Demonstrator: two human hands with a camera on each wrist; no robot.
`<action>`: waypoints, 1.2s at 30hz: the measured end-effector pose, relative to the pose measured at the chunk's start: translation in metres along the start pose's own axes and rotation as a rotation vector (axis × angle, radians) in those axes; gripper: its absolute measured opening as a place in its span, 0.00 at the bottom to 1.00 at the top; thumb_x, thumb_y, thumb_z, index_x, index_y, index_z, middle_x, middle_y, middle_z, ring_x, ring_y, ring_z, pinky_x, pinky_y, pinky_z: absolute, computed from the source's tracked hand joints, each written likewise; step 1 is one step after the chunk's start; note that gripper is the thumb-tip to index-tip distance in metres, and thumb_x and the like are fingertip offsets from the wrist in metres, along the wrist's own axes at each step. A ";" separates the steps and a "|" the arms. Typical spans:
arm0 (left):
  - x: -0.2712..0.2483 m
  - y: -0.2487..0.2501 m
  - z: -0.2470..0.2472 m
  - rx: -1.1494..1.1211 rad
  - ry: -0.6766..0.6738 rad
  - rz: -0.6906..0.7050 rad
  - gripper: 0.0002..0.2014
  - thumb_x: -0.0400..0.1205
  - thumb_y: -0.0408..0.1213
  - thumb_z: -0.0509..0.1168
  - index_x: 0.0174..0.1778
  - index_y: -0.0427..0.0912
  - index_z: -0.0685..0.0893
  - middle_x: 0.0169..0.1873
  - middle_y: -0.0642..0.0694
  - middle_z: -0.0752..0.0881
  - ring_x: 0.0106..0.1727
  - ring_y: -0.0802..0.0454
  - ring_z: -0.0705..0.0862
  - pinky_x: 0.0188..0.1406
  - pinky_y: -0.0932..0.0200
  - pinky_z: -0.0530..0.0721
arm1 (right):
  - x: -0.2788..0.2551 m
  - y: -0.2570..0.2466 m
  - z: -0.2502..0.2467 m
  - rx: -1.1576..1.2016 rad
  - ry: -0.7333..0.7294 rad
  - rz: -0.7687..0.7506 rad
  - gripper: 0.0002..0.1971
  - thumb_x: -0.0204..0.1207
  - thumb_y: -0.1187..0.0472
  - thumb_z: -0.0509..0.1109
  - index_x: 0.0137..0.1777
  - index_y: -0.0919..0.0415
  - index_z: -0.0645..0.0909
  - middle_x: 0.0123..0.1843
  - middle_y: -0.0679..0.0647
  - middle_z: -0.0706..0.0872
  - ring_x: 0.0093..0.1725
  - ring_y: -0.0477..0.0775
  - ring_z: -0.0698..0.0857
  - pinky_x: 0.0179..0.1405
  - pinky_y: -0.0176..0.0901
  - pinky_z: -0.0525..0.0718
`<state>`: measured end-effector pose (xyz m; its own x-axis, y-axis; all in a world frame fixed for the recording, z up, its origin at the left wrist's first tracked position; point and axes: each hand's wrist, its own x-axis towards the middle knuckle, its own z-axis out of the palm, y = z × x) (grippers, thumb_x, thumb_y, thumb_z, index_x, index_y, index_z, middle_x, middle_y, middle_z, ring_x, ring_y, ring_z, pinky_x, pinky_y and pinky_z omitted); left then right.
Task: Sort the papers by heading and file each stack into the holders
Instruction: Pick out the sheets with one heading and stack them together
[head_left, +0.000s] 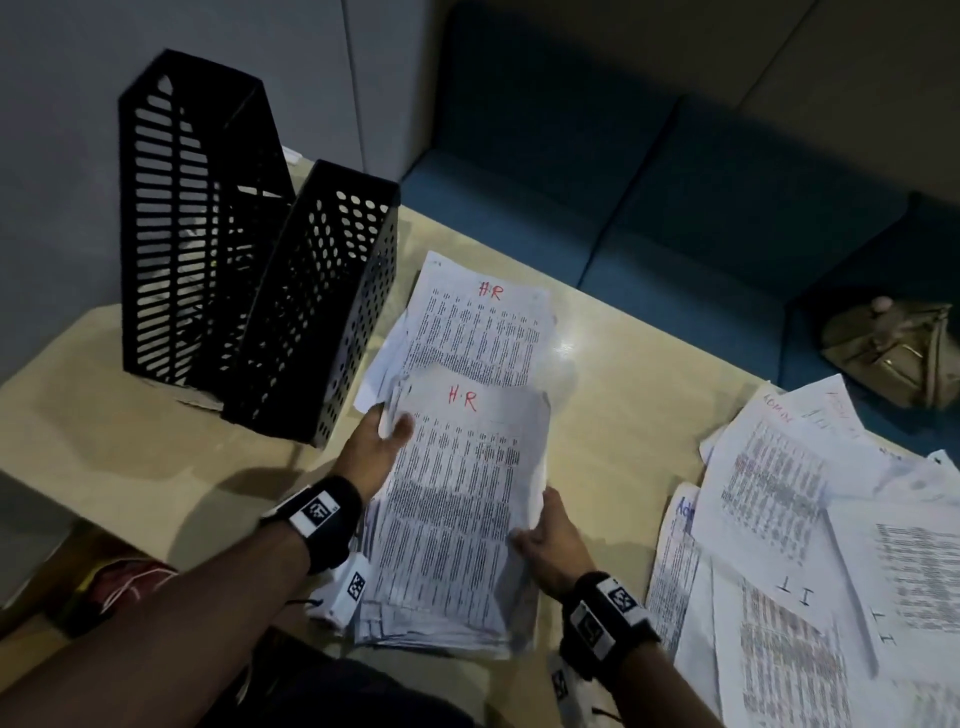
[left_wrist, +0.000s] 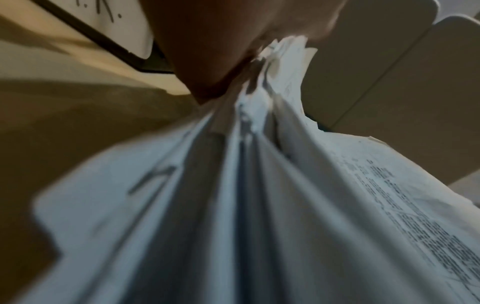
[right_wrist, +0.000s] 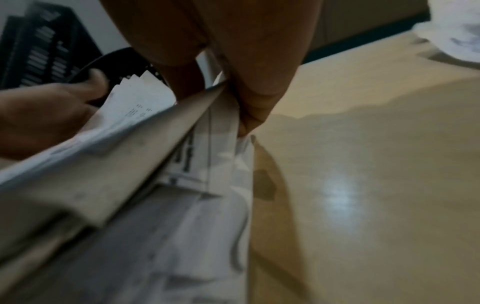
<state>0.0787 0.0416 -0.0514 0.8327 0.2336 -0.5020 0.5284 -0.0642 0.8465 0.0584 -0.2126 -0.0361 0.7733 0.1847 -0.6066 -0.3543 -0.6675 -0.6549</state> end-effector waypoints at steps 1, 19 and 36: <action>0.000 -0.002 0.000 0.026 -0.014 0.022 0.28 0.80 0.55 0.66 0.75 0.48 0.73 0.69 0.46 0.81 0.71 0.45 0.78 0.71 0.46 0.74 | 0.002 -0.002 0.000 -0.015 0.006 -0.043 0.34 0.76 0.60 0.72 0.77 0.57 0.57 0.70 0.55 0.77 0.65 0.58 0.79 0.61 0.47 0.78; -0.004 0.025 0.006 0.200 -0.341 0.326 0.20 0.74 0.28 0.67 0.42 0.65 0.82 0.51 0.57 0.79 0.52 0.56 0.83 0.51 0.64 0.77 | 0.086 -0.051 -0.037 -0.297 0.151 -0.263 0.20 0.84 0.45 0.55 0.61 0.51 0.86 0.59 0.58 0.81 0.57 0.60 0.80 0.61 0.51 0.78; -0.023 -0.029 0.005 0.231 -0.208 -0.135 0.08 0.81 0.43 0.66 0.55 0.53 0.84 0.45 0.48 0.88 0.50 0.41 0.85 0.55 0.48 0.83 | 0.154 -0.120 0.007 -0.433 0.298 0.416 0.38 0.70 0.55 0.77 0.72 0.68 0.60 0.71 0.65 0.67 0.70 0.66 0.71 0.71 0.55 0.71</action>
<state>0.0450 0.0329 -0.0658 0.7560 0.0532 -0.6524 0.6400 -0.2695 0.7196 0.2170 -0.0991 -0.0541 0.7523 -0.3159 -0.5781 -0.4592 -0.8807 -0.1163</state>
